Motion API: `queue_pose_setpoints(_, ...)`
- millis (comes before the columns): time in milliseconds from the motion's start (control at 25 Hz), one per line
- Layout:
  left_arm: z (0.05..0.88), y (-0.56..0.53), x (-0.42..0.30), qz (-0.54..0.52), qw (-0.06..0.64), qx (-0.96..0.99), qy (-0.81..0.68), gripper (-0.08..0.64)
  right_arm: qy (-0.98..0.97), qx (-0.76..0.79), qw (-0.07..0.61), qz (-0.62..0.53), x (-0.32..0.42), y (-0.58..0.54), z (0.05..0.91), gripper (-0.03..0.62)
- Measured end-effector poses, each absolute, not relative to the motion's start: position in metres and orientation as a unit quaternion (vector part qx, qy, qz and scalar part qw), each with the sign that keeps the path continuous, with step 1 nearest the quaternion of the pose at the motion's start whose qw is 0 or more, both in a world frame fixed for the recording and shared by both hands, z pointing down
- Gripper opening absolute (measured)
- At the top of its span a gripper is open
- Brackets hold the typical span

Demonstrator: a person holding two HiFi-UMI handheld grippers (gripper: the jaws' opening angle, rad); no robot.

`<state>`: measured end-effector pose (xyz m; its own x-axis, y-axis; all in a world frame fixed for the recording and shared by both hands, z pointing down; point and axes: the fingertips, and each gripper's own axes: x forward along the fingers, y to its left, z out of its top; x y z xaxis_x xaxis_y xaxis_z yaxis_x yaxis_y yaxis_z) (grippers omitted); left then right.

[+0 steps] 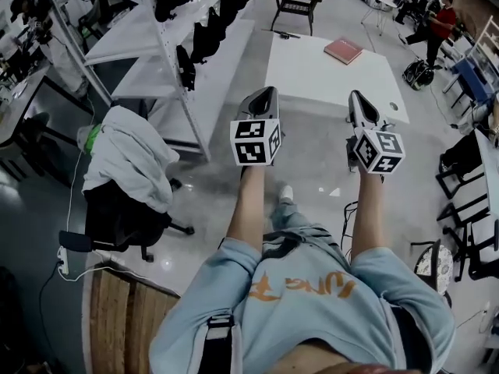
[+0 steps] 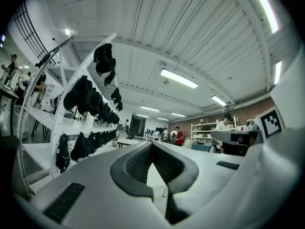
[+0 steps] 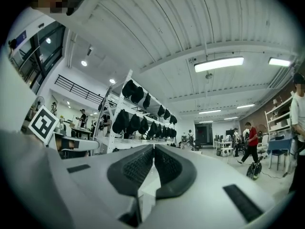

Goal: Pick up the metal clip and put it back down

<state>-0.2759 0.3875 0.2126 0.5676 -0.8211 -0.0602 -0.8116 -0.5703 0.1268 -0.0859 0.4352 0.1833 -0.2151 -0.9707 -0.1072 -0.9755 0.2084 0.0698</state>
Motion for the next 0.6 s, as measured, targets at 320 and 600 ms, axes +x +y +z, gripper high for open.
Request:
queue_pose_setpoints(320, 0.243, 0.298, -0.236, -0.037, 0.068, 0.887, -0.454, 0.021, 0.771, -0.636, 0.009, 0.028, -0.043, 0.335, 0.209, 0.029)
queue_pose_setpoints(600, 0.291, 0.222, -0.208, 0.000, 0.138, 0.874, -0.467, 0.021, 0.782, -0.623, -0.021, -0.029, -0.021, 0.245, 0.246, 0.029)
